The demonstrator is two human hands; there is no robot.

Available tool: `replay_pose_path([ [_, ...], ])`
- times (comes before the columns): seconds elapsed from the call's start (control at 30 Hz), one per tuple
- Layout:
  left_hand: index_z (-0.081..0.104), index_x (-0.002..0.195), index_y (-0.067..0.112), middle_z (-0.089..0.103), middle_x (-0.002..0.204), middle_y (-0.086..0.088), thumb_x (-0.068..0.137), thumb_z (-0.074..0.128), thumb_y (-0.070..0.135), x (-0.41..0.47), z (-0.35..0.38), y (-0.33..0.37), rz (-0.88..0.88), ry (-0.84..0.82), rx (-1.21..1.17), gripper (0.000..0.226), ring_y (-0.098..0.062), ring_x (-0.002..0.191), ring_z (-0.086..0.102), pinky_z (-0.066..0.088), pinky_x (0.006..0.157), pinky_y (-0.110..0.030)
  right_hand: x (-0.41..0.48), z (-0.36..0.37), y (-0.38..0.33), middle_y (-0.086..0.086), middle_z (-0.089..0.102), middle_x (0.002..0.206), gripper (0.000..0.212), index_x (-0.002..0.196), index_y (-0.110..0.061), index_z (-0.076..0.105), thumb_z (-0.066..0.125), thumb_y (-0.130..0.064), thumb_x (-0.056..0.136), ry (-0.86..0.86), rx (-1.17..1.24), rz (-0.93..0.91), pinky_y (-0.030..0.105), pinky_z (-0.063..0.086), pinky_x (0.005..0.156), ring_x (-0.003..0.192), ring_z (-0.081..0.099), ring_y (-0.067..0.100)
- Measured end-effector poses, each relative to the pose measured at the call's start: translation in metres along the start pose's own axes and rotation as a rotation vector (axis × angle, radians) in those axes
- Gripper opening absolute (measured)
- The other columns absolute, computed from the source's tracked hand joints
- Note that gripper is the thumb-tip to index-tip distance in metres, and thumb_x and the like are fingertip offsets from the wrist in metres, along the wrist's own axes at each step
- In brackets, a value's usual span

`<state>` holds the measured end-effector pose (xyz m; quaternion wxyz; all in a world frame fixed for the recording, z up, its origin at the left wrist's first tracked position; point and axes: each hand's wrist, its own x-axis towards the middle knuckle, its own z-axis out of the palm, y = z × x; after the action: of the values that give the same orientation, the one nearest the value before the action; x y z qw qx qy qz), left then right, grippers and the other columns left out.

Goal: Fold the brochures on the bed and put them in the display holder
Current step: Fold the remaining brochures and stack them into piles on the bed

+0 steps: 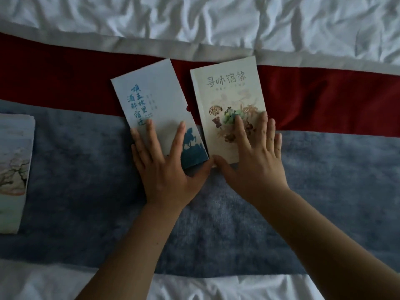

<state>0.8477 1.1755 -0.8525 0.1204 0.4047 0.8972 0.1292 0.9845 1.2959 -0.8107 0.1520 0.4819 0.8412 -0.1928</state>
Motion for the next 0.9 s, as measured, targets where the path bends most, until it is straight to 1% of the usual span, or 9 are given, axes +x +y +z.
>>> replay_pose_path([
  [0.2,0.022,0.163,0.04,-0.013,0.17,-0.022,0.075,0.042,0.096,0.008,-0.016,0.013,-0.097,-0.028,-0.016,0.106,-0.047,0.156,-0.01,0.013,0.124,-0.063,0.009,-0.011,-0.005,0.011,-0.02,0.17,0.107,0.16,-0.046,0.003,0.062,-0.078,0.077,-0.003,0.171,0.04,0.054,0.004,0.127,0.156,-0.014,0.037],
  [0.37,0.004,0.162,0.045,-0.013,0.17,-0.021,0.069,0.062,0.081,0.021,-0.023,0.017,-0.177,-0.102,-0.033,0.115,-0.045,0.156,-0.01,0.015,0.121,-0.068,0.012,-0.011,-0.013,0.014,-0.025,0.167,0.124,0.158,-0.045,-0.003,0.065,-0.088,0.064,-0.047,0.136,0.074,0.059,0.007,0.125,0.155,-0.016,0.042],
  [0.47,0.004,0.16,0.051,-0.016,0.17,-0.017,0.069,0.054,0.079,0.022,-0.029,0.009,-0.158,-0.133,-0.031,0.108,-0.043,0.156,-0.013,0.014,0.119,-0.066,0.014,-0.014,-0.016,0.017,-0.027,0.166,0.118,0.155,-0.047,0.006,0.069,-0.084,0.062,-0.046,0.156,0.098,0.06,0.015,0.123,0.155,-0.01,0.044],
  [0.53,0.009,0.16,0.05,-0.017,0.171,-0.014,0.071,0.047,0.078,0.019,-0.03,-0.001,-0.12,-0.141,-0.056,0.101,-0.041,0.156,-0.015,0.01,0.119,-0.066,0.016,-0.018,-0.015,0.014,-0.023,0.168,0.1,0.148,-0.048,0.022,0.074,-0.072,0.066,0.01,0.224,0.127,0.06,0.027,0.119,0.156,0.006,0.041],
  [0.6,0.019,0.16,0.047,-0.017,0.171,-0.01,0.073,0.041,0.076,0.014,-0.029,-0.012,-0.068,-0.146,-0.123,0.095,-0.036,0.157,-0.017,0.006,0.12,-0.064,0.019,-0.022,-0.014,0.008,-0.018,0.17,0.083,0.142,-0.048,0.032,0.075,-0.057,0.072,0.087,0.324,0.165,0.059,0.042,0.109,0.151,0.027,0.037],
  [0.63,0.023,0.159,0.045,-0.016,0.172,-0.009,0.074,0.04,0.074,0.012,-0.028,-0.017,-0.045,-0.142,-0.156,0.092,-0.035,0.157,-0.018,0.004,0.121,-0.064,0.02,-0.022,-0.013,0.008,-0.014,0.17,0.081,0.142,-0.047,0.033,0.076,-0.053,0.073,0.102,0.36,0.175,0.058,0.045,0.106,0.15,0.03,0.035],
  [0.73,0.033,0.157,0.04,-0.013,0.172,-0.011,0.078,0.043,0.069,0.007,-0.022,-0.026,0.022,-0.11,-0.174,0.085,-0.036,0.157,-0.018,0.004,0.121,-0.065,0.021,-0.023,-0.013,0.006,0.014,0.169,0.088,0.15,-0.041,0.033,0.081,-0.051,0.077,0.137,0.396,0.176,0.05,0.041,0.111,0.15,0.029,0.029],
  [0.8,0.034,0.157,0.039,-0.013,0.172,-0.014,0.081,0.044,0.069,0.004,-0.016,-0.029,0.058,-0.098,-0.127,0.083,-0.039,0.157,-0.017,0.003,0.121,-0.067,0.022,-0.026,-0.014,0.002,0.032,0.157,0.093,0.154,-0.038,0.031,0.083,-0.046,0.078,0.189,0.444,0.187,0.037,0.041,0.104,0.138,0.039,0.022],
  [0.9,0.032,0.159,0.039,-0.009,0.172,-0.017,0.084,0.04,0.069,0.001,-0.008,-0.029,0.089,-0.07,-0.039,0.081,-0.044,0.156,-0.014,0.004,0.12,-0.069,0.025,-0.033,-0.013,0.001,0.04,0.146,0.089,0.16,-0.035,0.024,0.077,-0.038,0.088,0.162,0.52,0.225,0.027,0.034,0.093,0.116,0.039,0.01],
])
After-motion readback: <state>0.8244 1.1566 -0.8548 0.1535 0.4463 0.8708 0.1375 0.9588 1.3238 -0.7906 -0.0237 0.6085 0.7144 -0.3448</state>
